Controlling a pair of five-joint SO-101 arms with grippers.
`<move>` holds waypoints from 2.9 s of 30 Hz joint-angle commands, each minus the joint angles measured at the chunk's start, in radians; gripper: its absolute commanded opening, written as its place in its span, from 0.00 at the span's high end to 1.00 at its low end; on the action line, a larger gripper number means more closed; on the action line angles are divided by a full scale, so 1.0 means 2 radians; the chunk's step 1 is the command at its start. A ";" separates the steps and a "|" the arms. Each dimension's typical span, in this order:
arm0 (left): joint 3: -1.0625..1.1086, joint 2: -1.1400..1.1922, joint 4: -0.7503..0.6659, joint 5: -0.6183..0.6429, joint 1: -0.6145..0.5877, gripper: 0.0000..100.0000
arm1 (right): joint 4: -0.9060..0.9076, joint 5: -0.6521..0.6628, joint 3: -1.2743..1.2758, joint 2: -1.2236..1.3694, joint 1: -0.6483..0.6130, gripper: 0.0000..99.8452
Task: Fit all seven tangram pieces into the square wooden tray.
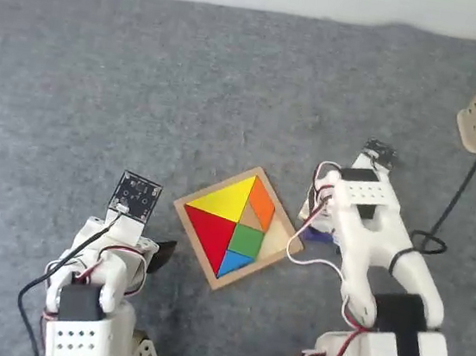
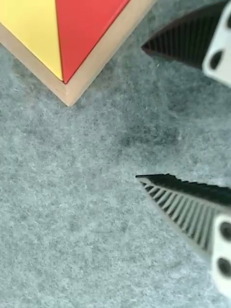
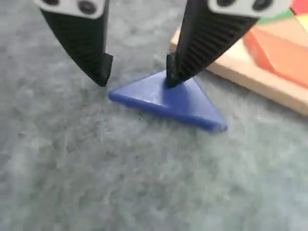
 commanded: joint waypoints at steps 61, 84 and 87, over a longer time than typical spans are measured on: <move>-0.003 -0.007 0.000 -0.002 0.002 0.65 | 0.096 -0.130 -0.236 0.145 0.119 0.84; -0.003 -0.007 0.000 -0.002 0.002 0.65 | 0.092 -0.111 -0.239 0.147 0.104 0.92; -0.003 -0.007 0.000 -0.002 0.002 0.65 | 0.088 -0.114 -0.238 0.147 0.104 0.91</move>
